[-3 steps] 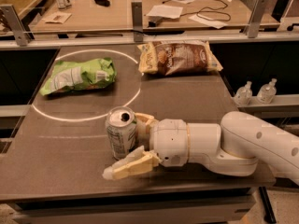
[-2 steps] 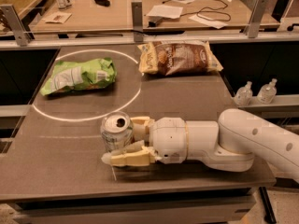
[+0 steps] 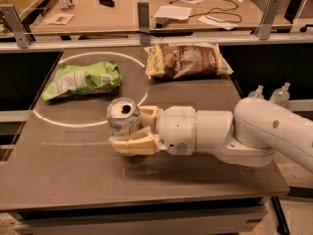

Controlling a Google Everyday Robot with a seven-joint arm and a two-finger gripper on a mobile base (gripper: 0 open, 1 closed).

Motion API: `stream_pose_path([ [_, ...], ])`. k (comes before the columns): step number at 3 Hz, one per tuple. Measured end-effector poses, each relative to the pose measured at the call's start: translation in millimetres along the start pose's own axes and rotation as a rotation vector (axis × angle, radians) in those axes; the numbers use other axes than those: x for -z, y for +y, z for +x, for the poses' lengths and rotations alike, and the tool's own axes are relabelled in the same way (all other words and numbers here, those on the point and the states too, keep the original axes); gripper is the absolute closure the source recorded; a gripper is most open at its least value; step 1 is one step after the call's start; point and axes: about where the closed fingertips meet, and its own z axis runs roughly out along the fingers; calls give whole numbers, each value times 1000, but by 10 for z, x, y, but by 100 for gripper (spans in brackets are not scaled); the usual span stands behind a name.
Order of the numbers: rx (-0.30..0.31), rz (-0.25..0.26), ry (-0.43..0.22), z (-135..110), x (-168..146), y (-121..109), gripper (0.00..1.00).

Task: Move 7up can near green rice chip bag

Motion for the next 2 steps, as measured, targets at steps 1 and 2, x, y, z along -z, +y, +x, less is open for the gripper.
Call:
stream_pose_path([
  [1, -33, 122, -6, -104, -83, -271, 100],
  [2, -73, 238, -22, -126, -229, -491, 100],
])
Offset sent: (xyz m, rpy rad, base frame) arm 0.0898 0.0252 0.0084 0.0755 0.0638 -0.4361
